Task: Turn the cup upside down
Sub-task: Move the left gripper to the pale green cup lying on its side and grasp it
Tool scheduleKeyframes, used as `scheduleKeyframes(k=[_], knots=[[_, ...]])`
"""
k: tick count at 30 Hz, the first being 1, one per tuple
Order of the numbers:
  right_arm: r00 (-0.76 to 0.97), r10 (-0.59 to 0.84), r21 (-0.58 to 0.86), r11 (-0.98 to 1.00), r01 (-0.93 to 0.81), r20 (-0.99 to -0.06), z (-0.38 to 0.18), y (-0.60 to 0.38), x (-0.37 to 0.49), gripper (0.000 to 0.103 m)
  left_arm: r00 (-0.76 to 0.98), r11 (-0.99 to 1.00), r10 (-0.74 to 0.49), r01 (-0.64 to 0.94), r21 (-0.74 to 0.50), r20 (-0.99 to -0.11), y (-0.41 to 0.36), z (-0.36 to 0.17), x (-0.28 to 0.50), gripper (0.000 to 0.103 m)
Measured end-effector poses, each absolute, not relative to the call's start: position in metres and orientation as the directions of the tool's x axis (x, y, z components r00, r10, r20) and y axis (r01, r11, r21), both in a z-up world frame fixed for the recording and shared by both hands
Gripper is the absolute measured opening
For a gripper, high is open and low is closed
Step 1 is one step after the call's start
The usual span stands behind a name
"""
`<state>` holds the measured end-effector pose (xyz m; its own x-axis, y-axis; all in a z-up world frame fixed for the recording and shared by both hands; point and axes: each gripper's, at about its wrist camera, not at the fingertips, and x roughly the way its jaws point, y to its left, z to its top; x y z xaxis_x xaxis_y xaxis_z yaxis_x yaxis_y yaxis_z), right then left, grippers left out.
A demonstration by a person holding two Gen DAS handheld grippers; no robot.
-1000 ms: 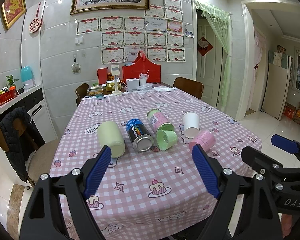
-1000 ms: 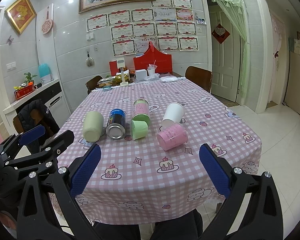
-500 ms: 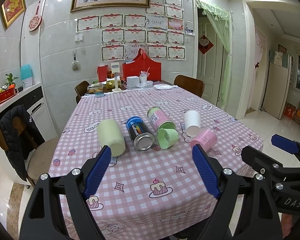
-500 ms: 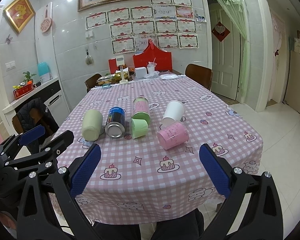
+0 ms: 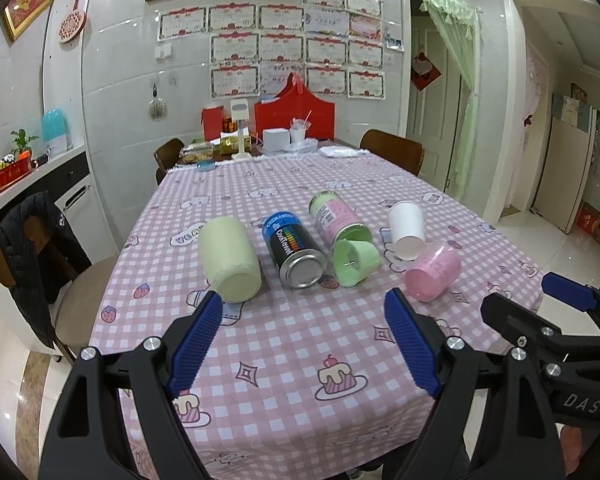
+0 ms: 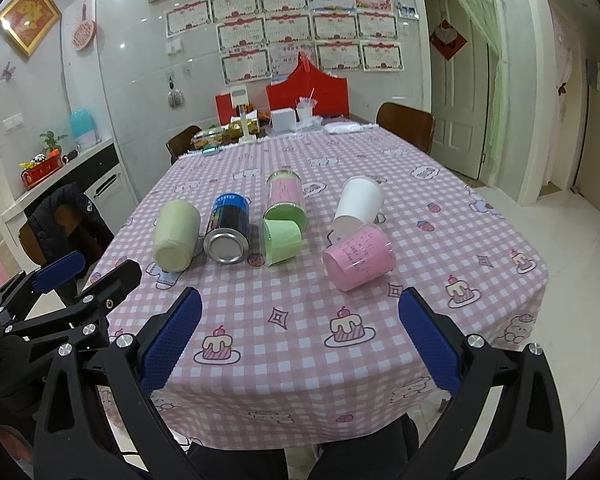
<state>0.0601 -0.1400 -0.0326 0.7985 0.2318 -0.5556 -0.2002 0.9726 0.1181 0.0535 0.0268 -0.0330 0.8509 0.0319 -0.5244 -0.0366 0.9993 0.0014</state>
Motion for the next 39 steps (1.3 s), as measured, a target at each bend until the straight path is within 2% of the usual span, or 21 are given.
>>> scheduleKeyframes(k=[20, 30, 39], knots=[[0.698, 0.262, 0.126, 0.962, -0.24, -0.666, -0.072, -0.098, 0.18, 0.095, 0.745, 0.983, 0.077, -0.166, -0.073, -0.663, 0.087, -0.082, 0.164, 0.082], [0.68, 0.294, 0.131, 0.951, -0.281, -0.672, -0.078, -0.075, 0.228, 0.095, 0.695, 0.963, 0.07, -0.235, -0.134, -0.715, 0.122, -0.097, 0.222, 0.082], [0.673, 0.314, 0.147, 0.944, -0.295, -0.669, -0.081, -0.059, 0.257, 0.095, 0.624, 0.943, 0.082, -0.3, -0.142, -0.777, 0.14, -0.118, 0.262, 0.082]])
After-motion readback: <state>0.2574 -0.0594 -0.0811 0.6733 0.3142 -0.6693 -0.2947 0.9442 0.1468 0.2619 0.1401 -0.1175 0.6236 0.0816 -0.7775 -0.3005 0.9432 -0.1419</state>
